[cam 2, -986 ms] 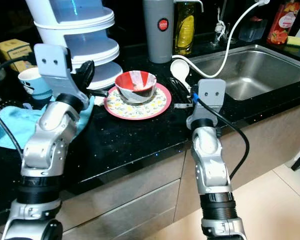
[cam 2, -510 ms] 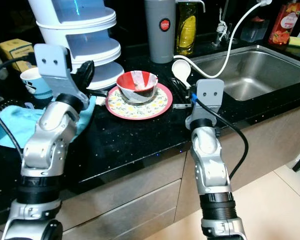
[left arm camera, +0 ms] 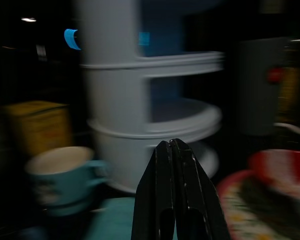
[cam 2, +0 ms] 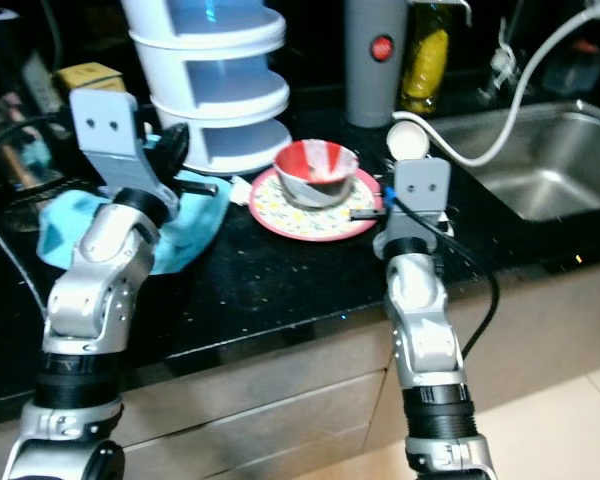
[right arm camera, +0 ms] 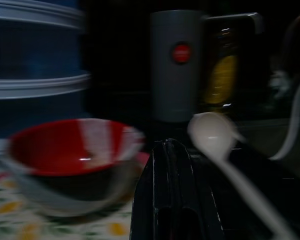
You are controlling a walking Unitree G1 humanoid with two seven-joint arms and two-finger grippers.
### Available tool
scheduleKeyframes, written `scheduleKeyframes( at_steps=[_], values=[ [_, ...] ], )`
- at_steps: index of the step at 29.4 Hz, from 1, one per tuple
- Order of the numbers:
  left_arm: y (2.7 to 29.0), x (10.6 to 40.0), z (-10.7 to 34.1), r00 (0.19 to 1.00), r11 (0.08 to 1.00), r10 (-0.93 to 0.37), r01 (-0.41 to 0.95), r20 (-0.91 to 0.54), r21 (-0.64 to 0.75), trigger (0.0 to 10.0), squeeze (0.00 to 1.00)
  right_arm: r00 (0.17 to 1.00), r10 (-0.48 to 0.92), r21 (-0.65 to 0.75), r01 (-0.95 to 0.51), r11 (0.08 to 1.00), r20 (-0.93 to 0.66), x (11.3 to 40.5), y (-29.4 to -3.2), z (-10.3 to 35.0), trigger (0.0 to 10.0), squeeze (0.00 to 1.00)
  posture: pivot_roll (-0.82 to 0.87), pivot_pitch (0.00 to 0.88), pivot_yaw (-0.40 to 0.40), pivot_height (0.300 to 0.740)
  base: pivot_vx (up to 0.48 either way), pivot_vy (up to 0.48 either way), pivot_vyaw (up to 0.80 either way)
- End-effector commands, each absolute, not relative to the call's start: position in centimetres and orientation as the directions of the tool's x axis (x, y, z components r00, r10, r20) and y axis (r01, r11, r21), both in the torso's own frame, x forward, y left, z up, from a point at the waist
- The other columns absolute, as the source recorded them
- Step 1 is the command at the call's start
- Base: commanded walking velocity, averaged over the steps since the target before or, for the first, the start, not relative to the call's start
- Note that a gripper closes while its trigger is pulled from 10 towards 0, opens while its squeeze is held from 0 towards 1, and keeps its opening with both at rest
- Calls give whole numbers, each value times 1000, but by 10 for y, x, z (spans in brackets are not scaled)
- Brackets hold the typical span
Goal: Kitchen organization
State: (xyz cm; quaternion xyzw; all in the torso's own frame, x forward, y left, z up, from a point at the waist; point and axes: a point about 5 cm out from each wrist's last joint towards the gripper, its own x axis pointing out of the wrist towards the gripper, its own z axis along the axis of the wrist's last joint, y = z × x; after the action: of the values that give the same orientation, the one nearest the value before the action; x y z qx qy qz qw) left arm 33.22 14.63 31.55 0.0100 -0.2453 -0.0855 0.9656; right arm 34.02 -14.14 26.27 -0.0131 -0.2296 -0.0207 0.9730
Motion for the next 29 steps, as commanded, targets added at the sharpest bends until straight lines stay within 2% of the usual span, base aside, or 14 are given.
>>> scheduleKeyframes(
  at_steps=[1, 12, 19, 29],
  values=[
    [147, 332, 313, 870, 985, -170, 157, 462, 66, 10000, 0, 899, -22, -23, 35, 999, 437, 340, -139, 261, 10000, 0, -28, 92, 7, 740, 0, 0, 794],
    [147, 333, 310, 875, 986, -167, 154, 454, 66, 10000, 0, 902, -26, -19, 37, 999, 430, 341, -139, 260, 10000, 0, -29, 95, 8, 740, 0, 0, 780],
    [154, 339, 300, 913, 992, -123, 112, 390, 51, 10000, 0, 912, -40, 16, 37, 999, 409, 342, -139, 256, 10000, 0, -27, 91, 6, 740, 0, 0, 0],
    [155, 342, 296, 924, 994, -109, 103, 366, 36, 10000, 0, 917, -54, 52, 37, 998, 395, 343, -142, 254, 10000, 0, -33, 84, 8, 740, 0, 0, 0]
  ],
)
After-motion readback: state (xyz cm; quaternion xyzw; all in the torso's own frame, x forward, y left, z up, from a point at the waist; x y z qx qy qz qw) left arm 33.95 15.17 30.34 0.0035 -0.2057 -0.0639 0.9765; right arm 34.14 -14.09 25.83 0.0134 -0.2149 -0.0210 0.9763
